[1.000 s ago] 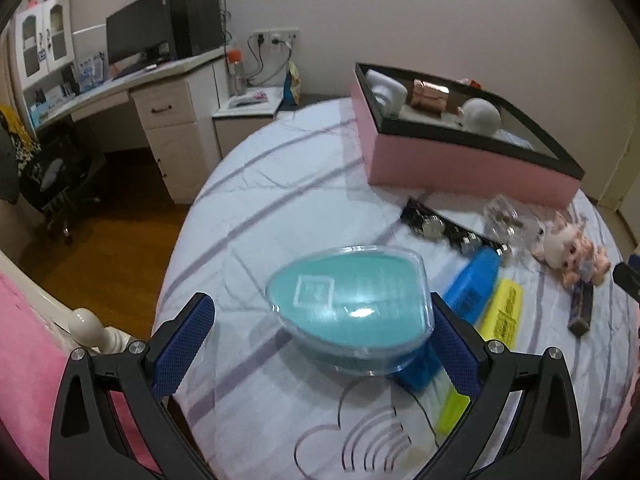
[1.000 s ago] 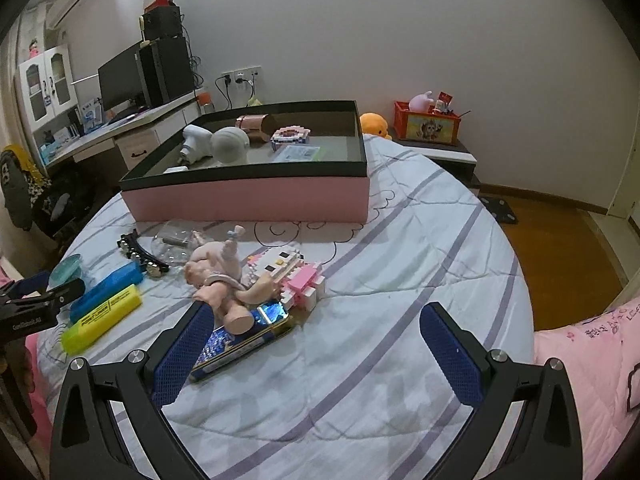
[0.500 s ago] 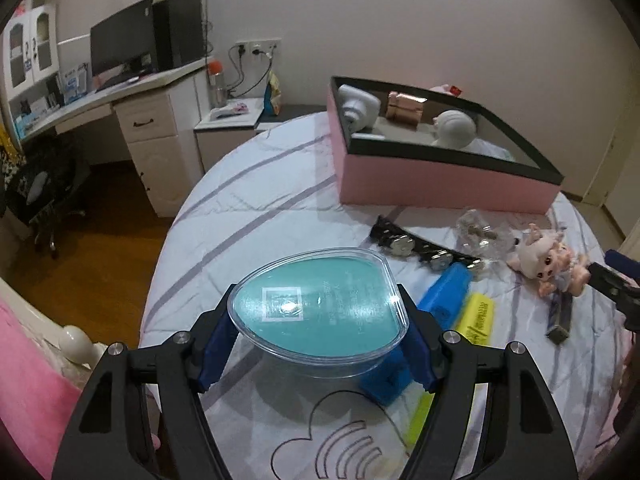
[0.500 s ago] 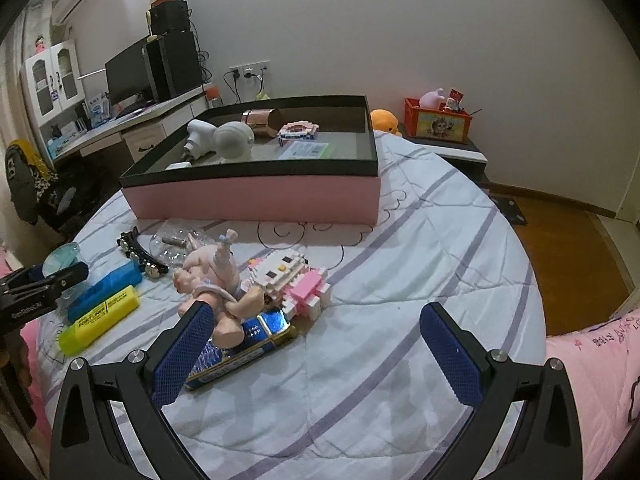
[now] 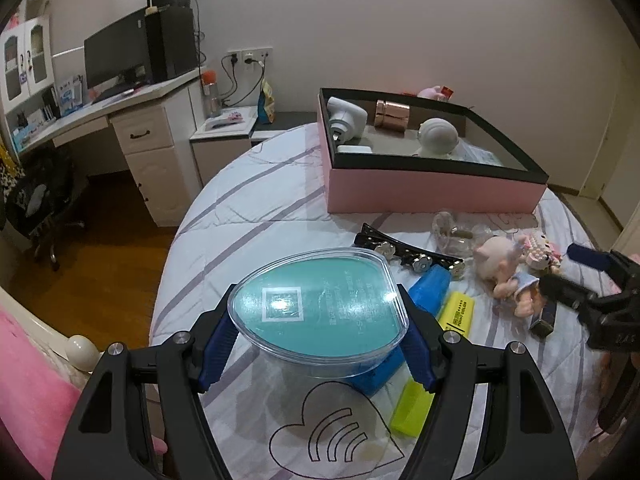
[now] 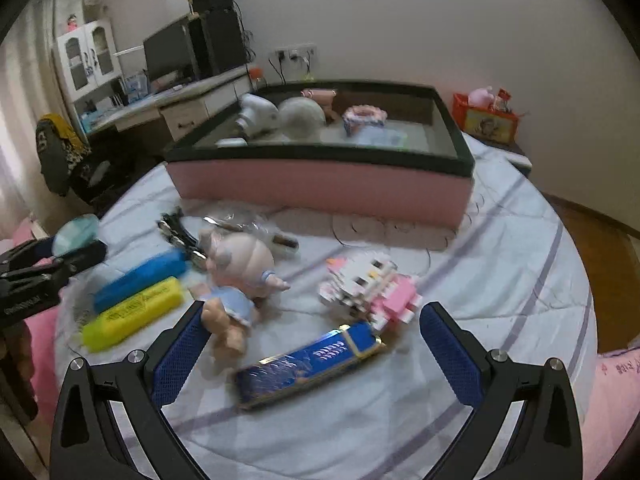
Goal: Organize rigid objects
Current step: 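Grasp the white-pink cat block figure with the right tool while the left tool holds the cup, then carry the cup and cat block figure into the tray and open both tools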
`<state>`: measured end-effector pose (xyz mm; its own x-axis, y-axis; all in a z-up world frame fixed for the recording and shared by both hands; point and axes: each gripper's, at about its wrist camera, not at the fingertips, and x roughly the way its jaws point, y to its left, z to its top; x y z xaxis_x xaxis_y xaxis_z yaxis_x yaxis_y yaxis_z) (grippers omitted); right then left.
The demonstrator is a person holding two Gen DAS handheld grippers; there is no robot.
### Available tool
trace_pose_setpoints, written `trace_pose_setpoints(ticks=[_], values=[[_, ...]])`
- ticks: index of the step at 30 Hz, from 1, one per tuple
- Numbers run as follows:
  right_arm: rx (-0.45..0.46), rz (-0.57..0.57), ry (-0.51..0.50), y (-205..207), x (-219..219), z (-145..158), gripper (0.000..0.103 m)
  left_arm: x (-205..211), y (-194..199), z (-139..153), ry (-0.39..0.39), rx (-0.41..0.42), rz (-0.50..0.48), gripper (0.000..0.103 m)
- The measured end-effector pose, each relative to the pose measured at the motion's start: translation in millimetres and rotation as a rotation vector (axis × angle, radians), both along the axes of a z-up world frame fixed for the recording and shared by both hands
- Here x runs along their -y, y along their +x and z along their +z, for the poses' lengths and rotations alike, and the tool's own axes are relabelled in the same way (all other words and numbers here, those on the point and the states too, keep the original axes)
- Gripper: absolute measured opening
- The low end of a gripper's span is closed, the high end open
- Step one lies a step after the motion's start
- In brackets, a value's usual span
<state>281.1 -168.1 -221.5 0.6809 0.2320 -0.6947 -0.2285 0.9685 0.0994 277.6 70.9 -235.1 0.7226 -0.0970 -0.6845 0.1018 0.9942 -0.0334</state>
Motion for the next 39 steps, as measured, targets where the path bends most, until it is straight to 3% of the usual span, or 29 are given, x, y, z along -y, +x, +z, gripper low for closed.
trace_pose_setpoints(ticks=[4,6,10,13,16,23,33,39], values=[[0.086,-0.118,0.014,-8,20,18,0.103,1,-4,4,0.0,0.017,-0.008,0.073],[0.052,-0.163,-0.024,0,30,12,0.103,1,-5,5,-0.003,0.021,-0.011,0.073],[-0.058,-0.126,-0.03,20,30,-15,0.102,6,-5,7,-0.007,0.028,-0.021,0.073],[-0.062,-0.103,-0.05,25,21,-17,0.092,11,-5,6,-0.009,0.021,-0.04,0.073],[-0.088,-0.084,-0.06,36,18,-19,0.063,15,-5,8,-0.01,0.022,-0.055,0.073],[-0.072,-0.056,-0.064,31,17,-19,0.06,22,-6,14,-0.029,0.043,-0.065,0.073],[0.136,-0.095,-0.021,-12,18,37,0.06,56,-7,40,-0.058,0.141,-0.11,0.073],[0.128,-0.079,-0.015,-13,13,37,0.06,60,-5,20,-0.082,0.083,-0.117,0.072]])
